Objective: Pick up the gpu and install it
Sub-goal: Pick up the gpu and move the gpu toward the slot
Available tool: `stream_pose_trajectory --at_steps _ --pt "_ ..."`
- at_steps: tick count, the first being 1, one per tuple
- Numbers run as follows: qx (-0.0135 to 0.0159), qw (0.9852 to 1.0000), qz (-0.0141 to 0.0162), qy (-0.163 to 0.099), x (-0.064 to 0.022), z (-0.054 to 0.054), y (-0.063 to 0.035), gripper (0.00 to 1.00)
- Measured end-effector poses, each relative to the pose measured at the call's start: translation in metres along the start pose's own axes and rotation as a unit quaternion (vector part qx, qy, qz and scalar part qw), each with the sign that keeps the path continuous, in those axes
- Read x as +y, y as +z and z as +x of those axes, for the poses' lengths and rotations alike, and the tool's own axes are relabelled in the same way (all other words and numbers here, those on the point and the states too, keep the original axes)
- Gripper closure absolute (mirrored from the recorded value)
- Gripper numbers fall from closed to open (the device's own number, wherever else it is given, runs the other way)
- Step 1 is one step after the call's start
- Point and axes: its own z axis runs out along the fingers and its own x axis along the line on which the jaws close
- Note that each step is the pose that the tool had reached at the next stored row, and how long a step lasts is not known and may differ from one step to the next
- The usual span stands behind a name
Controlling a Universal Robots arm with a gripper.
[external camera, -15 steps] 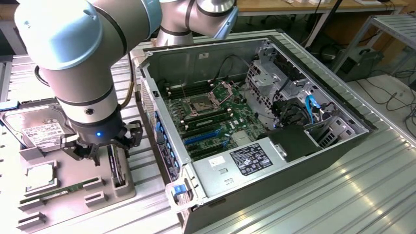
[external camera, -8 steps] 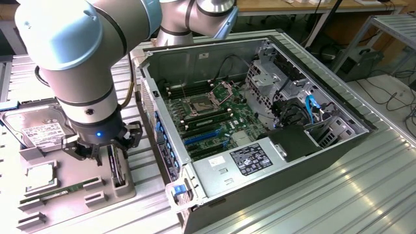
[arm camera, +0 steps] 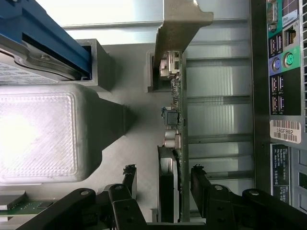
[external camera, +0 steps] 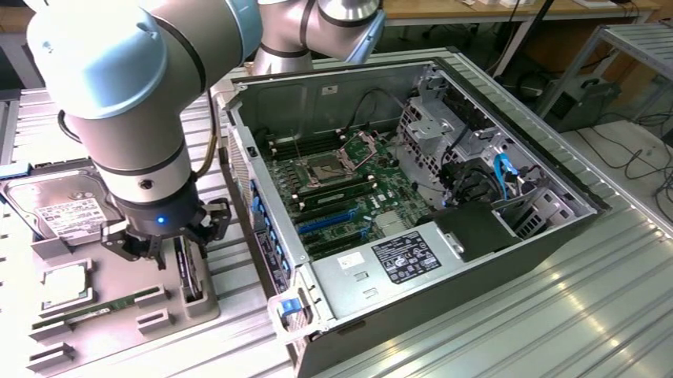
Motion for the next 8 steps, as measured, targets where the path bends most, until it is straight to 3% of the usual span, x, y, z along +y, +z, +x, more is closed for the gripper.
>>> stream_pose_trajectory --at_steps 8 --pt "-0.0001 1.0000 -0.0001 0.000 0.0000 -0.0002 0.0009 0.43"
